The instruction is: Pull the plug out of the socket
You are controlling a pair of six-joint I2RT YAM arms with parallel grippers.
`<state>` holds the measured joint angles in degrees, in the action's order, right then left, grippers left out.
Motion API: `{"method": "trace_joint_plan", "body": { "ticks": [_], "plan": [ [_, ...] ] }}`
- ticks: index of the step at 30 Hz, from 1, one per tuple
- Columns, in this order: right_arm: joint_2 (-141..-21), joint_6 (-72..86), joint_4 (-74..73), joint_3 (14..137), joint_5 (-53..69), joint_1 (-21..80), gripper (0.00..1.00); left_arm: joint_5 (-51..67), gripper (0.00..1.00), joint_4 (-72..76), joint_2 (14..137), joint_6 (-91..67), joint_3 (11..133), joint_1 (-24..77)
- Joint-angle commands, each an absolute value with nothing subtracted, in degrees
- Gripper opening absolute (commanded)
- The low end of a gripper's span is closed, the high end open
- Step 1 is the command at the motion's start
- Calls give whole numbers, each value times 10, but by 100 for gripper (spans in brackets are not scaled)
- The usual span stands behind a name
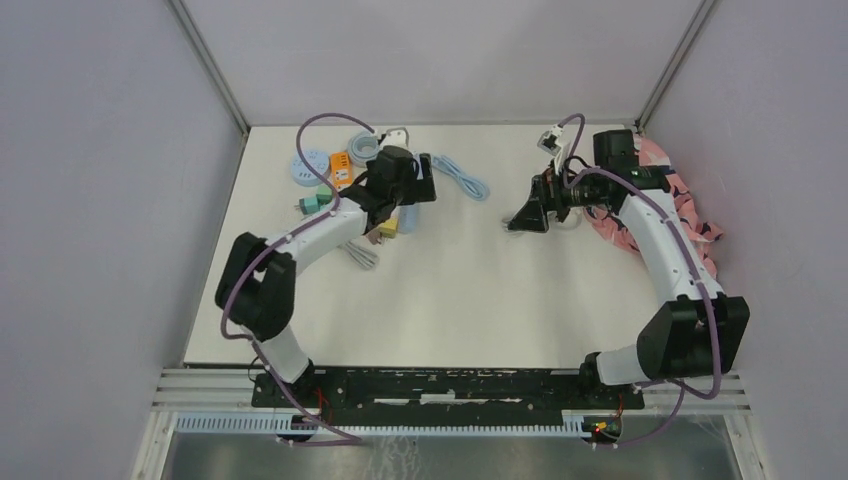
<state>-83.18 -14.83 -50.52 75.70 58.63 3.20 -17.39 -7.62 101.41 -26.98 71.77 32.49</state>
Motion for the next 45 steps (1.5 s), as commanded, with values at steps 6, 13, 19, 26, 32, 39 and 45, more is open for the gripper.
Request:
{"method": "trace_joint_plan", "body": {
  "ticks": [6, 13, 19, 26, 32, 39, 45],
  "plan": [
    [-712, -143, -338, 761, 463, 28, 99, 84, 99, -76, 846, -191, 818, 323],
    [-780, -182, -329, 823, 375, 25, 100, 146, 99, -82, 793, -42, 763, 322],
    [-864, -199, -345, 852, 296, -18, 99, 24, 99, -81, 747, 30, 684, 322],
    [-911, -222, -289, 785, 219, -50, 99, -78, 99, -36, 697, 98, 618, 322],
    [-949, -250, -297, 792, 181, -70, 98, -53, 99, -42, 708, 86, 624, 323],
    [-1006, -268, -311, 819, 172, -76, 83, -30, 100, -43, 719, 75, 626, 323],
    [-1099, -273, -350, 914, 167, -76, 72, -44, 99, -41, 713, 82, 622, 323]
  ]
}}
